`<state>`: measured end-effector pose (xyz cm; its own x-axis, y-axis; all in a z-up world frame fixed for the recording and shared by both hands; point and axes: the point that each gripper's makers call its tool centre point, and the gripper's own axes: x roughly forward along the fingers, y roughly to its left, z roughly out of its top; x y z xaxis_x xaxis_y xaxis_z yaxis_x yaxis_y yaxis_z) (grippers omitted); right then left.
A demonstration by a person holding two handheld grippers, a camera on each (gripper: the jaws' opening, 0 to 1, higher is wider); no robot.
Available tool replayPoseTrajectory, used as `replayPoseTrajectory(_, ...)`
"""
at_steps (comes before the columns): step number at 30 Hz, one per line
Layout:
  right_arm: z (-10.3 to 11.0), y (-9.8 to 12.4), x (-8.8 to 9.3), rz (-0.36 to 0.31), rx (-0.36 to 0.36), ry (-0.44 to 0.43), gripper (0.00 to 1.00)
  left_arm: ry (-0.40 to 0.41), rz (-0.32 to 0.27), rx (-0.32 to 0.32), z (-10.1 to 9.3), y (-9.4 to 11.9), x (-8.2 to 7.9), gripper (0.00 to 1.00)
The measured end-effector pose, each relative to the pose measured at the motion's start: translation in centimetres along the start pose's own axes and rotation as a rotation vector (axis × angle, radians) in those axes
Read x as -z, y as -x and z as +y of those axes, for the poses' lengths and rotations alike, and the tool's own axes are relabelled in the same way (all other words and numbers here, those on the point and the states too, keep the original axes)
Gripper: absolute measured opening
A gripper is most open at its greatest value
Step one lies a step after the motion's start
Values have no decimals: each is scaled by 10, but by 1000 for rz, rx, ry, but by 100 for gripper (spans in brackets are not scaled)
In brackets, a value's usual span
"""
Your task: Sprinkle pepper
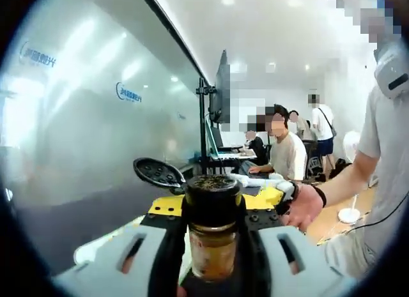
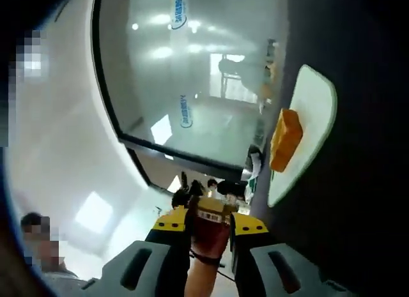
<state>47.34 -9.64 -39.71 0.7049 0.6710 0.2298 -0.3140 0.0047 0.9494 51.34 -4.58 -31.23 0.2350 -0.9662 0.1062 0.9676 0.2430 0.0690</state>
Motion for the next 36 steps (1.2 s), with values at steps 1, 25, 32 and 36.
replayPoseTrajectory(1,0,-1,2,3,-3,-4,20,-5,-7,-12,5,-2,-5,21)
replayPoseTrajectory(25,46,-46,-41,-629,-428,-724,44,-58,-100,-29,15,-78,-65,21)
replayPoseTrajectory(32,64,-61,-52,-694,-532,-811,45,-52,-110,-19,7,-80,-66,21)
replayPoseTrajectory(36,65,-72,-54,-691,-540,-832,43,-65,-104,-18,6,-76,-67,21)
